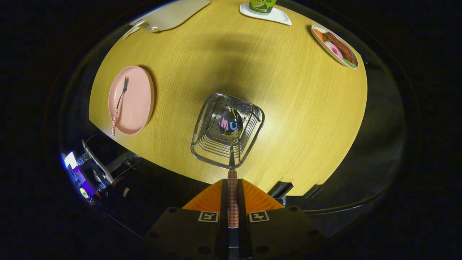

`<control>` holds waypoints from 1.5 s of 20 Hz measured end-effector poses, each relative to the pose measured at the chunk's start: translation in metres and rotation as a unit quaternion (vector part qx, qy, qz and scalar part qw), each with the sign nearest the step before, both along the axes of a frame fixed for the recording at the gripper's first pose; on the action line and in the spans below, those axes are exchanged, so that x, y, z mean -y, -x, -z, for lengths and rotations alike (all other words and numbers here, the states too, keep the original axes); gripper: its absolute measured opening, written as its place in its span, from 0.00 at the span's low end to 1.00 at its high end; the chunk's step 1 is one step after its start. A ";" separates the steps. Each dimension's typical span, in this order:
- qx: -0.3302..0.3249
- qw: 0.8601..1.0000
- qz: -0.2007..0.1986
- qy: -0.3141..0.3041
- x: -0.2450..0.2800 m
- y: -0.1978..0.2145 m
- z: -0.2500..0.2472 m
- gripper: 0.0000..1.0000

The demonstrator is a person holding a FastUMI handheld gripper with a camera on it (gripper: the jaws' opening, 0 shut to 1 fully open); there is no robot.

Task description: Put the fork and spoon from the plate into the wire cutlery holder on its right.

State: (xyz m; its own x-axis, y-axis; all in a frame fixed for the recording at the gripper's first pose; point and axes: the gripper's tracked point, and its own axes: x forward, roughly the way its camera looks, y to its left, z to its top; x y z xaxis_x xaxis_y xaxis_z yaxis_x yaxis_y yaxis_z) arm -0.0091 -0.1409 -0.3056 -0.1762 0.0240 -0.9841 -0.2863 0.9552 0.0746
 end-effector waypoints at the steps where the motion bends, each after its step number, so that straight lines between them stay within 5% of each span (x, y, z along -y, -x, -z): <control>1: -0.003 1.000 0.001 -0.002 -0.003 -0.003 0.003 0.16; 8: -0.003 1.000 0.019 -0.012 -0.011 -0.016 0.011 0.17; 14: 0.061 0.996 0.045 -0.050 -0.013 -0.030 0.005 0.31; 21: 0.180 0.973 0.092 -0.113 -0.025 -0.039 -0.044 0.32; 30: 0.229 0.943 0.106 -0.216 -0.146 -0.007 -0.087 0.33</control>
State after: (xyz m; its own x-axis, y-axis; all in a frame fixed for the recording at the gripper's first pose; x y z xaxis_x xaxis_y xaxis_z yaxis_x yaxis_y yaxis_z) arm -0.0021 0.0053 -0.2186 0.3193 0.4269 -0.8461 -0.1886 0.9036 0.3847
